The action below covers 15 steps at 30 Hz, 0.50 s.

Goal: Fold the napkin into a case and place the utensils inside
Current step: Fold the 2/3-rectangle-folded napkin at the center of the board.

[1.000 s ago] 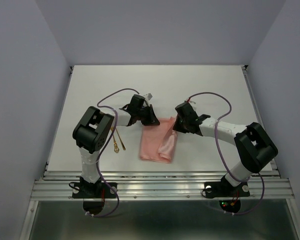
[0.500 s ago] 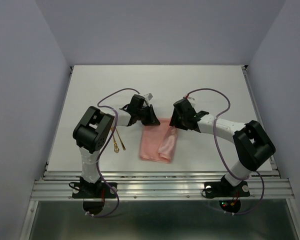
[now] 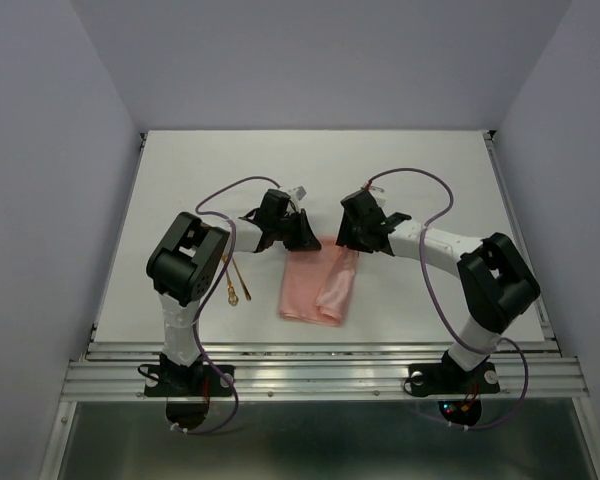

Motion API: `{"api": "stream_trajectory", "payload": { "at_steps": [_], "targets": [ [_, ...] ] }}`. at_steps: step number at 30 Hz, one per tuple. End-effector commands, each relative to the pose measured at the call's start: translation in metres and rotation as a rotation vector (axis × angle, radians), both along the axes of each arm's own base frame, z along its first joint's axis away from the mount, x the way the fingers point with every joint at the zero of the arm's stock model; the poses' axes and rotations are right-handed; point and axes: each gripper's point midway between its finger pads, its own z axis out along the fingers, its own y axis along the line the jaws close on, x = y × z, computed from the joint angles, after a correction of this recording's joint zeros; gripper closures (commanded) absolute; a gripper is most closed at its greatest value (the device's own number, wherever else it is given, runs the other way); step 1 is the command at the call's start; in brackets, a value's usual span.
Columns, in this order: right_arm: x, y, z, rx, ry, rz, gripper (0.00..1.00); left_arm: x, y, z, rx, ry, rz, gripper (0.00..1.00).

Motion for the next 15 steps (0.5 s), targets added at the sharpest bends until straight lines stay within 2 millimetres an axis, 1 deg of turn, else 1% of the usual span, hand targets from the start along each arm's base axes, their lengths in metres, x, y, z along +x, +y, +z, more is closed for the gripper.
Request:
{"api": "stream_trajectory", "payload": {
  "at_steps": [1,3,5,6,7,8,9,10,11,12,13,15],
  "targets": [
    [0.011,-0.004,0.004,-0.055,-0.013,0.006,0.46,-0.01,0.006,-0.02,0.064,0.033,-0.018,1.0],
    [0.014,-0.003,0.006,-0.061,-0.019,0.012,0.48,-0.01,0.006,-0.021,0.066,0.034,-0.017,1.0],
    [0.016,-0.007,0.001,-0.1,-0.01,0.008,0.5,-0.009,0.006,-0.021,0.064,0.033,-0.018,1.0],
    [0.018,-0.003,0.004,-0.109,-0.016,0.014,0.5,-0.009,0.006,-0.021,0.064,0.033,-0.018,1.0],
    [0.021,-0.007,0.004,-0.135,-0.023,0.004,0.51,-0.009,0.006,-0.022,0.066,0.035,-0.019,1.0],
    [0.018,-0.008,-0.002,-0.169,-0.005,0.012,0.53,-0.01,0.006,-0.022,0.067,0.034,-0.02,1.0],
    [0.021,-0.007,0.0,-0.19,-0.018,0.002,0.54,-0.01,0.006,-0.023,0.068,0.037,-0.02,1.0],
    [0.019,-0.011,-0.005,-0.218,-0.001,0.001,0.56,-0.01,0.006,-0.023,0.069,0.036,-0.019,1.0],
    [0.021,-0.012,-0.003,-0.227,-0.005,-0.002,0.56,-0.01,0.006,-0.023,0.069,0.036,-0.019,1.0],
    [0.02,-0.008,-0.003,-0.238,-0.007,0.007,0.57,-0.009,0.006,-0.022,0.069,0.035,-0.019,1.0],
    [0.021,-0.01,-0.004,-0.254,-0.009,-0.001,0.57,-0.009,0.006,-0.022,0.07,0.034,-0.018,1.0],
    [0.019,-0.009,-0.007,-0.276,-0.001,0.007,0.57,-0.009,0.006,-0.022,0.07,0.036,-0.018,1.0]
  ]
}}
